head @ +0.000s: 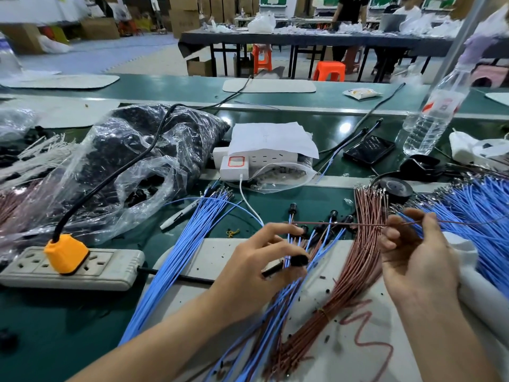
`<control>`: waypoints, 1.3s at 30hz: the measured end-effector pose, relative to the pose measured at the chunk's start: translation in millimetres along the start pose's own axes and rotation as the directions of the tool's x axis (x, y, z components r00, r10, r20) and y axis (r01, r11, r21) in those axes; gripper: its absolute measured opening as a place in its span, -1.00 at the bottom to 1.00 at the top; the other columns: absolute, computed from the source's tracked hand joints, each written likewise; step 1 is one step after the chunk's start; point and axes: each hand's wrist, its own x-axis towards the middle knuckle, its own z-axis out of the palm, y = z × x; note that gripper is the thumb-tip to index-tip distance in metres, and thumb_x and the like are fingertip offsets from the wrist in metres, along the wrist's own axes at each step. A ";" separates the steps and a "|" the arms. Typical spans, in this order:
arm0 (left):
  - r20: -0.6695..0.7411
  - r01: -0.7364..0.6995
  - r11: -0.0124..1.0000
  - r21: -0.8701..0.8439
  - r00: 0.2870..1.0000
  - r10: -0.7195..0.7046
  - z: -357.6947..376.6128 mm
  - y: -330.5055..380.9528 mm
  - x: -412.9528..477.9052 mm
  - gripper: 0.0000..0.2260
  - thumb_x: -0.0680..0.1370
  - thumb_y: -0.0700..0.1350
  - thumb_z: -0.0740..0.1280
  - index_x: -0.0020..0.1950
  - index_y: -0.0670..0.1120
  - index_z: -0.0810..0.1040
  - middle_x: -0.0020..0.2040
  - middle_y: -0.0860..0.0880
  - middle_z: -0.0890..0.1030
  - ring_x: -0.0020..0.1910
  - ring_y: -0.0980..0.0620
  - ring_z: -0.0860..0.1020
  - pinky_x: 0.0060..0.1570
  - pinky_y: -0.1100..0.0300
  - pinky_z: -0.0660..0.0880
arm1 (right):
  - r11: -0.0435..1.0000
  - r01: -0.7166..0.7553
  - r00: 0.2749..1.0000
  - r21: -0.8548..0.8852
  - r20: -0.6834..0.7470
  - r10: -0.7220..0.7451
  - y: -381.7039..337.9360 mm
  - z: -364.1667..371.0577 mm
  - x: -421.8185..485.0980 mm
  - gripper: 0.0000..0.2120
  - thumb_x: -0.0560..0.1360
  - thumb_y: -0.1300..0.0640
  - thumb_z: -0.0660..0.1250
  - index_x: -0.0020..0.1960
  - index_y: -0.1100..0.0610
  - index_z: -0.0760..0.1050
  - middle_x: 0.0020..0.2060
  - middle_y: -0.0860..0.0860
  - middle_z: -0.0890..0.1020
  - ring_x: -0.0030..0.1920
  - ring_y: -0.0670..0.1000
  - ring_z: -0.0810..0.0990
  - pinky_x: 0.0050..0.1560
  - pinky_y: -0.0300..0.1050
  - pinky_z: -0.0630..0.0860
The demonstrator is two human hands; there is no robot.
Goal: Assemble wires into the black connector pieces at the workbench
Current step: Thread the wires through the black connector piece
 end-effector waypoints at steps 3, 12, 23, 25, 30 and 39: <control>-0.051 0.033 0.999 0.011 0.998 -0.033 -2.5 0.2 1.3 -0.86 0.46 -0.15 0.44 0.00 -0.13 0.66 0.19 -0.04 0.51 -0.09 0.21 0.52 0.04 0.36 0.41 | 1.000 0.030 1.000 -0.003 -0.010 -0.030 -1.7 -1.1 0.6 -0.68 0.66 0.04 0.06 -0.20 0.10 0.42 -0.52 0.00 0.56 -0.58 -0.11 0.42 -0.53 -0.39 0.31; -0.013 0.000 1.000 0.019 1.000 0.000 -1.3 -0.2 0.8 -0.87 0.48 -0.21 0.42 -0.01 -0.20 0.65 0.17 -0.04 0.59 -0.08 0.18 0.57 0.02 0.34 0.47 | 0.998 0.018 1.000 -0.056 -0.021 -0.019 -3.0 -2.1 0.5 -0.67 0.66 0.01 0.08 -0.20 0.09 0.43 -0.53 -0.01 0.56 -0.60 -0.11 0.39 -0.55 -0.40 0.26; 0.015 0.025 0.997 0.067 1.000 -0.026 -0.4 -3.6 -1.8 -0.90 0.41 -0.22 0.48 -0.11 -0.16 0.62 -0.20 0.07 0.61 -0.22 0.29 0.48 -0.11 0.44 0.41 | 0.999 -0.025 0.997 -0.026 0.077 0.027 1.4 0.5 -3.4 -0.70 0.64 0.01 0.10 -0.17 0.12 0.46 -0.47 0.02 0.60 -0.55 -0.10 0.44 -0.53 -0.37 0.34; -0.018 0.043 0.997 0.063 0.999 -0.042 -0.6 -3.8 -1.8 -0.91 0.40 -0.23 0.48 -0.13 -0.14 0.63 -0.22 0.14 0.59 -0.24 0.33 0.47 -0.14 0.47 0.39 | 0.996 -0.059 0.985 -0.073 0.159 0.070 2.0 2.3 -6.3 -0.76 0.61 0.04 0.14 -0.14 0.12 0.47 -0.43 0.03 0.63 -0.53 -0.11 0.47 -0.52 -0.37 0.39; -0.091 0.084 0.996 0.023 0.993 -0.082 -0.2 -5.3 -1.5 -0.91 0.40 -0.20 0.47 -0.12 -0.11 0.64 -0.23 0.15 0.59 -0.27 0.33 0.50 -0.18 0.47 0.42 | 0.956 -0.093 0.876 -0.277 0.435 0.211 15.3 9.8 -27.3 -0.83 0.44 0.12 0.24 -0.08 0.21 0.51 -0.34 0.15 0.66 -0.45 0.02 0.59 -0.45 -0.25 0.53; -0.082 0.084 0.994 -0.063 0.993 -0.089 -2.2 -8.4 1.0 -0.77 0.41 -0.27 0.48 0.03 -0.06 0.65 -0.08 0.07 0.64 -0.10 0.23 0.61 -0.02 0.39 0.50 | 0.859 0.429 0.817 -0.279 0.525 -0.238 18.2 17.9 -50.5 -0.76 0.58 0.08 0.12 -0.13 0.18 0.47 -0.39 0.10 0.62 -0.46 0.06 0.54 -0.42 -0.22 0.49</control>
